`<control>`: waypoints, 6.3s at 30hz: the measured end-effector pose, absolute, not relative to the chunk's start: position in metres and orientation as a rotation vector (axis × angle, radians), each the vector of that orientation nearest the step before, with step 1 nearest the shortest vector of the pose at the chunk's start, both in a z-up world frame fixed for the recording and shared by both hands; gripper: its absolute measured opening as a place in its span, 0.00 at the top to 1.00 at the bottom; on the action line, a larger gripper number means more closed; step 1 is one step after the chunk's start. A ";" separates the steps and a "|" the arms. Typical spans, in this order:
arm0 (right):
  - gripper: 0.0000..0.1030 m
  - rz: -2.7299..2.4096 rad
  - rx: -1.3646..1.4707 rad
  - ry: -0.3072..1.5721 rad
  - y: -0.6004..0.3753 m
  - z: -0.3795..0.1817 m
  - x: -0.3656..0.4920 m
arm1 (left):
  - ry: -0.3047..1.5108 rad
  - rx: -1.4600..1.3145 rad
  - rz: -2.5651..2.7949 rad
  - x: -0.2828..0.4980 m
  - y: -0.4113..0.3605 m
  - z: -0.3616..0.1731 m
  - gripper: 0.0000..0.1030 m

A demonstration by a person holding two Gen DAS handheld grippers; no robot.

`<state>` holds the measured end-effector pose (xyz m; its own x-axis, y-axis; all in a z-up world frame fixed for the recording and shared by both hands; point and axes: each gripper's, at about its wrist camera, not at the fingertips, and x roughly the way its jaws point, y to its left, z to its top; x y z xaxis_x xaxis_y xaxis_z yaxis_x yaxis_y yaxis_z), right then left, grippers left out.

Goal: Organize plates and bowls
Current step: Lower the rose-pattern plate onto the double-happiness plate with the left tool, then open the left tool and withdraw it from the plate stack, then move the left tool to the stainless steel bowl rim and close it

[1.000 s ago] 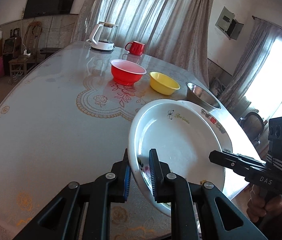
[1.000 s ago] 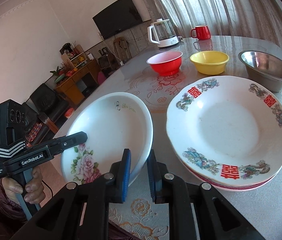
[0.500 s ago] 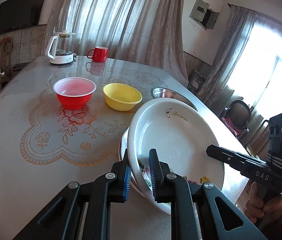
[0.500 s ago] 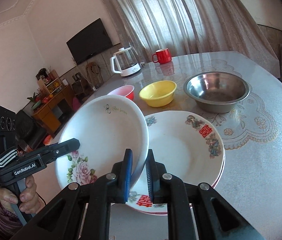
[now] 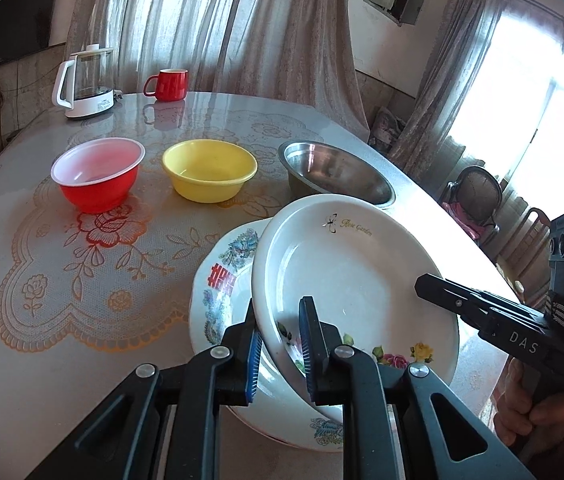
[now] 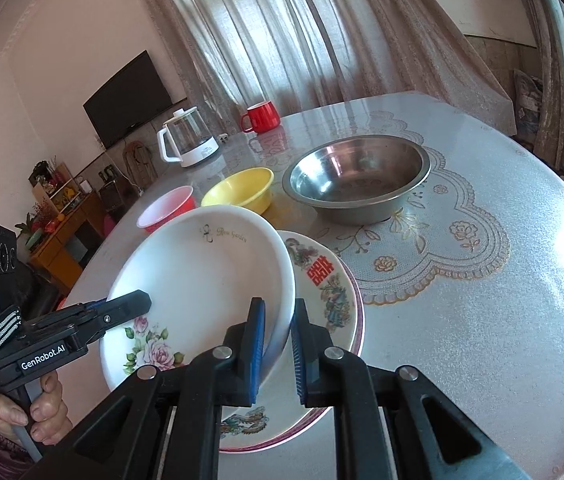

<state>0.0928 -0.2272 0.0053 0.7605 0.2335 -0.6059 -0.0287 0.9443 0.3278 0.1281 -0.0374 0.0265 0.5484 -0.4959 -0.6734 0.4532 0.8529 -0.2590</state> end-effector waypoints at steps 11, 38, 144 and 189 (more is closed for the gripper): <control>0.89 0.086 0.238 0.729 -0.227 -0.012 0.100 | 0.867 0.006 -0.522 0.132 -0.051 0.004 0.81; 0.95 0.077 0.189 0.750 -0.215 -0.010 0.118 | 0.866 0.004 -0.473 0.145 -0.042 0.007 0.82; 0.64 0.174 0.569 0.749 -0.270 -0.006 0.141 | 0.919 -0.110 -0.422 0.150 -0.011 0.027 0.58; 0.83 -0.013 0.723 0.755 -0.359 -0.025 0.234 | 1.033 -0.138 -0.537 0.295 -0.151 0.015 0.62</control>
